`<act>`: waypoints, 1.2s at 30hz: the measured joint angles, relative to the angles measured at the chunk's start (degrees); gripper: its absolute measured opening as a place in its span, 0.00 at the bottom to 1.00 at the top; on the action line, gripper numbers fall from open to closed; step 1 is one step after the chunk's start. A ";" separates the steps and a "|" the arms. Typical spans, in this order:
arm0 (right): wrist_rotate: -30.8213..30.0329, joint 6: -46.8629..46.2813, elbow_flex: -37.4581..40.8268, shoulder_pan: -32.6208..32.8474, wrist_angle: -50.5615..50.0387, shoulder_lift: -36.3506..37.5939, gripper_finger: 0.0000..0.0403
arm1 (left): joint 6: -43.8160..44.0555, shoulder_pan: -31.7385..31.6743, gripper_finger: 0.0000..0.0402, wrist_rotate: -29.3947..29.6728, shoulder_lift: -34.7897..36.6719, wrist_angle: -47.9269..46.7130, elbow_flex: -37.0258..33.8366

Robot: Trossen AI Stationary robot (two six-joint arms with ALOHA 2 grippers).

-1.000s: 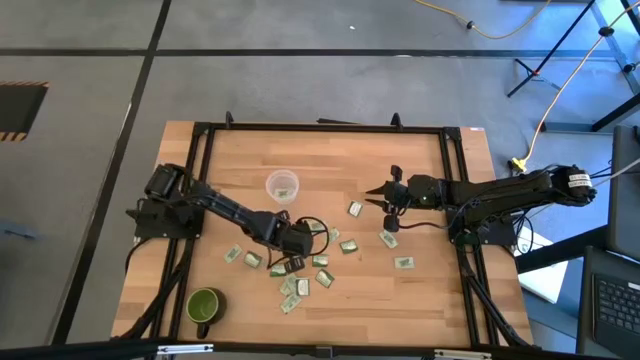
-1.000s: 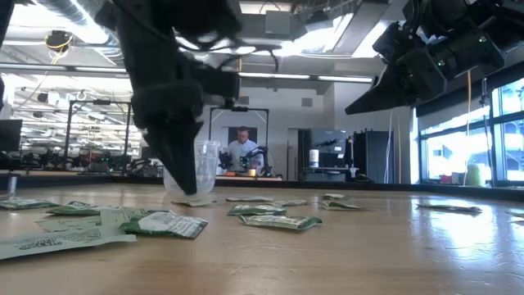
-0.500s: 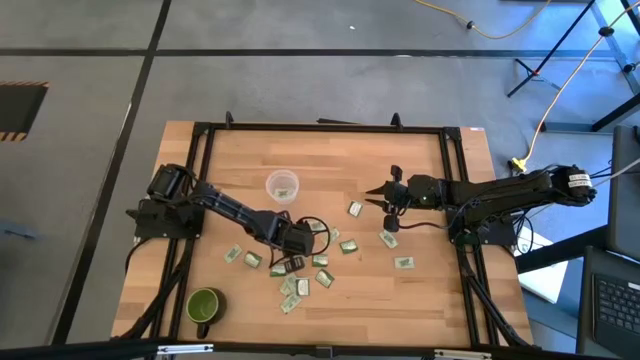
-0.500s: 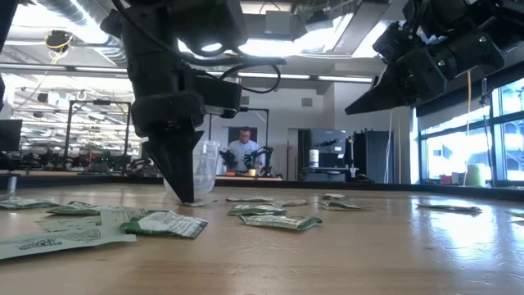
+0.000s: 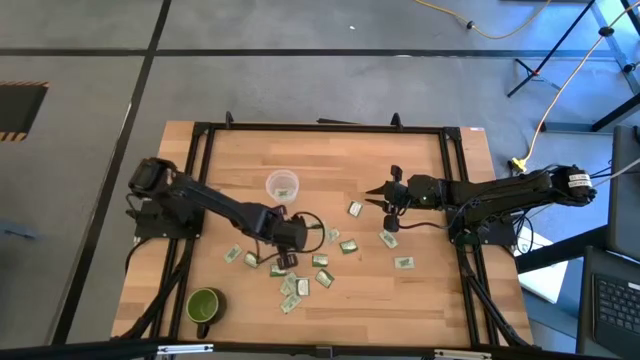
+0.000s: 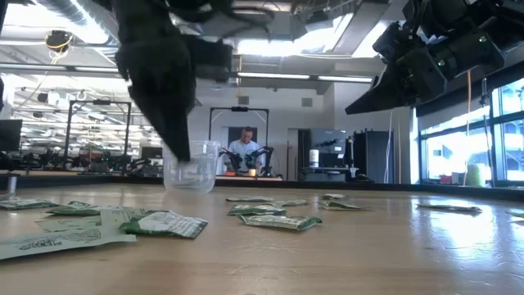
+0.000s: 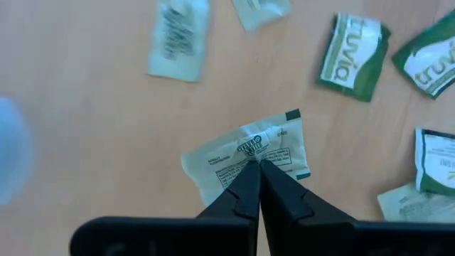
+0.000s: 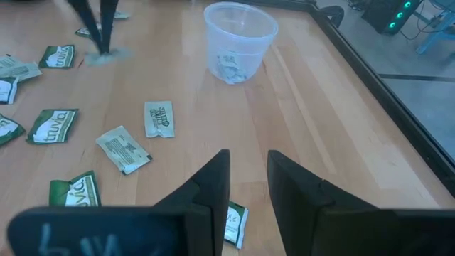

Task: Pick and place Stevia / Truvia into bins
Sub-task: Put the light green stevia packet into the transparent container

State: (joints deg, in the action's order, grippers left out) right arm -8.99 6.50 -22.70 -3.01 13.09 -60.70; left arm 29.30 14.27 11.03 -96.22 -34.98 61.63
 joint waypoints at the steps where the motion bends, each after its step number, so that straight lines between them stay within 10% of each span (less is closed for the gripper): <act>1: 0.00 0.00 0.00 0.01 0.05 0.01 0.25 | -0.06 -0.13 0.01 1.53 1.67 -0.83 -0.02; 11: 0.00 -0.07 0.00 0.02 0.32 0.01 0.25 | -0.11 -6.54 0.01 19.52 12.55 -7.43 0.07; 36: 0.00 0.02 0.00 0.02 0.34 0.01 0.25 | -3.06 -21.36 0.13 10.36 4.91 -9.58 0.11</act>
State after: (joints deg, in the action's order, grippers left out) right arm -8.99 6.52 -22.70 -2.98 13.43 -60.69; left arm 26.24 -7.09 21.38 -91.31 -44.56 61.73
